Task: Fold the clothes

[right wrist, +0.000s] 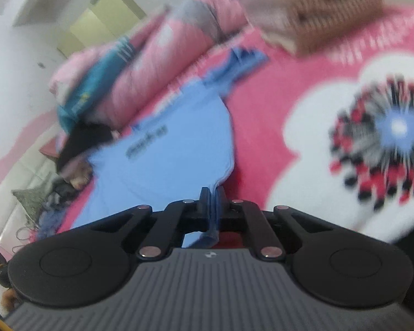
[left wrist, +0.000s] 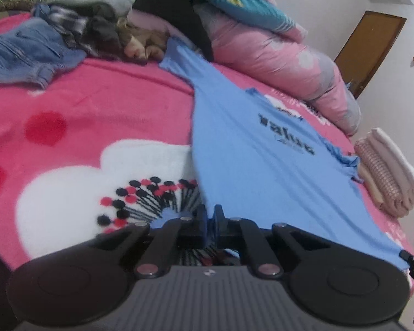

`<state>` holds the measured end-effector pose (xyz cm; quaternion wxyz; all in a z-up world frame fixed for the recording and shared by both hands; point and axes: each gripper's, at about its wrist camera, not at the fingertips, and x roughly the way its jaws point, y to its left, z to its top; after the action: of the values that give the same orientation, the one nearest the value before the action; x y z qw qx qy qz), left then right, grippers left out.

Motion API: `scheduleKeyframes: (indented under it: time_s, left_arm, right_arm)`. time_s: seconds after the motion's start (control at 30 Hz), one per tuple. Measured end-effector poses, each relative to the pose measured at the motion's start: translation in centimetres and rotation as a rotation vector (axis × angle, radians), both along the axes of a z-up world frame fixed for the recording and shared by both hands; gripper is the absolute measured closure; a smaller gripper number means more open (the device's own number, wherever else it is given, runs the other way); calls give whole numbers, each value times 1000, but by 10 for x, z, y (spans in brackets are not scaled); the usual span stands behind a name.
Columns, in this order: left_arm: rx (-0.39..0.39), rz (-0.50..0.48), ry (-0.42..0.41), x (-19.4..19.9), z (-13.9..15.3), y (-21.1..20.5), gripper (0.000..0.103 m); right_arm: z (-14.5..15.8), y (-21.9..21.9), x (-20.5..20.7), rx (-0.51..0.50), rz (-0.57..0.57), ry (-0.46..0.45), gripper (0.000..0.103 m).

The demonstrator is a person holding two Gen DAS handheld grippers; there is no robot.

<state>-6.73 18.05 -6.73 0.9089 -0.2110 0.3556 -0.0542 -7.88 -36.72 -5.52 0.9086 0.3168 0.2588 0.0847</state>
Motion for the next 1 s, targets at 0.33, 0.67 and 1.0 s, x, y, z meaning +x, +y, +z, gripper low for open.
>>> scheduleKeyframes:
  time_s: [0.33, 0.67, 1.0]
  left_arm:
    - [-35, -19, 20, -66, 16, -13, 98]
    - [8, -21, 189, -67, -35, -5, 82]
    - [44, -60, -20, -81, 14, 9, 31]
  right_arm:
    - [33, -29, -42, -16, 12, -26, 102]
    - [-19, -32, -45, -87, -37, 163, 97]
    - [7, -57, -72, -175, -241, 106, 85]
